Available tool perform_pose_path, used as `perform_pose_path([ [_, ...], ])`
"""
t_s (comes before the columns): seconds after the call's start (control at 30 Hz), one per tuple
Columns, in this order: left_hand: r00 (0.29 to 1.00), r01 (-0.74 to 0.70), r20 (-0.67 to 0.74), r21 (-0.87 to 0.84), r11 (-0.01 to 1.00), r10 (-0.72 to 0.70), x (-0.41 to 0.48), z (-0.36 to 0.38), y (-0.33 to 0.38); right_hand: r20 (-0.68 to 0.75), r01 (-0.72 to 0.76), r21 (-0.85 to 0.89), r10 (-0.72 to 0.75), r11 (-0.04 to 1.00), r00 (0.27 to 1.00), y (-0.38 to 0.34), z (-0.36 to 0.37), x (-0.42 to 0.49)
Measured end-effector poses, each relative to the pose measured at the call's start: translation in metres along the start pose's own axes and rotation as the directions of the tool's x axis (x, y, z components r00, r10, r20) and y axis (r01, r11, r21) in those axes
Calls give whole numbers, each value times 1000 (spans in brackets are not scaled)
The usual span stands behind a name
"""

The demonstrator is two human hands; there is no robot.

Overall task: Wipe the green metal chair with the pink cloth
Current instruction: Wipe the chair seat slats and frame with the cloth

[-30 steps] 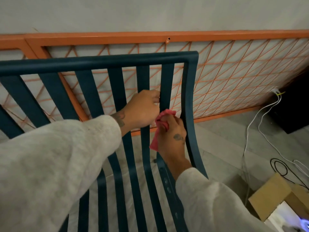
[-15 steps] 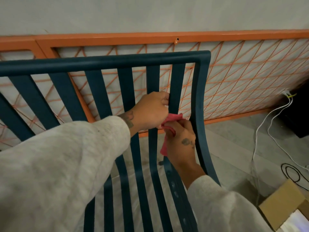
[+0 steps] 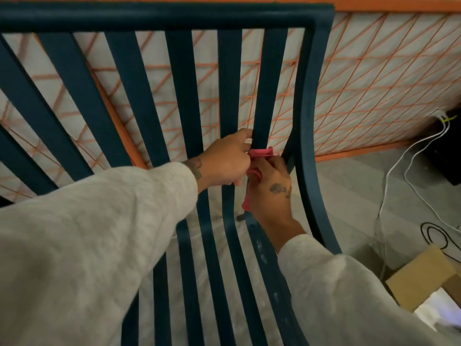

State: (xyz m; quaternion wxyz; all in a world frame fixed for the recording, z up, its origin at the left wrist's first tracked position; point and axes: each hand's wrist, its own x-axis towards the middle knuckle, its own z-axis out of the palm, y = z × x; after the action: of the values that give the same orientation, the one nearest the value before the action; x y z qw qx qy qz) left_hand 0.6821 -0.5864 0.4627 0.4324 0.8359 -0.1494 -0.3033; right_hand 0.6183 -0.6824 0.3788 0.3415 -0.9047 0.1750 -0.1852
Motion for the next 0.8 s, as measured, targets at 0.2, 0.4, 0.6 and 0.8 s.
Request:
perform_pose_path([
  [0.2,999,39,16,4,999,-39,9,22,-27,175,-130,-50,137,990,975,28,19,-15],
  [0.4,999,37,9,-25,999,-37,13,26,-36,159,-61,-51,69,997,985,47,34,-25],
  [0.6,999,-30,-23,-26,999,29,14,30,-42,337,-150,-198,211,969,918,80,59,-41],
  [0.8,998,-60,4,-7,998,60,17,24,-41,427,-41,-384,216,923,878,100,56,-60],
])
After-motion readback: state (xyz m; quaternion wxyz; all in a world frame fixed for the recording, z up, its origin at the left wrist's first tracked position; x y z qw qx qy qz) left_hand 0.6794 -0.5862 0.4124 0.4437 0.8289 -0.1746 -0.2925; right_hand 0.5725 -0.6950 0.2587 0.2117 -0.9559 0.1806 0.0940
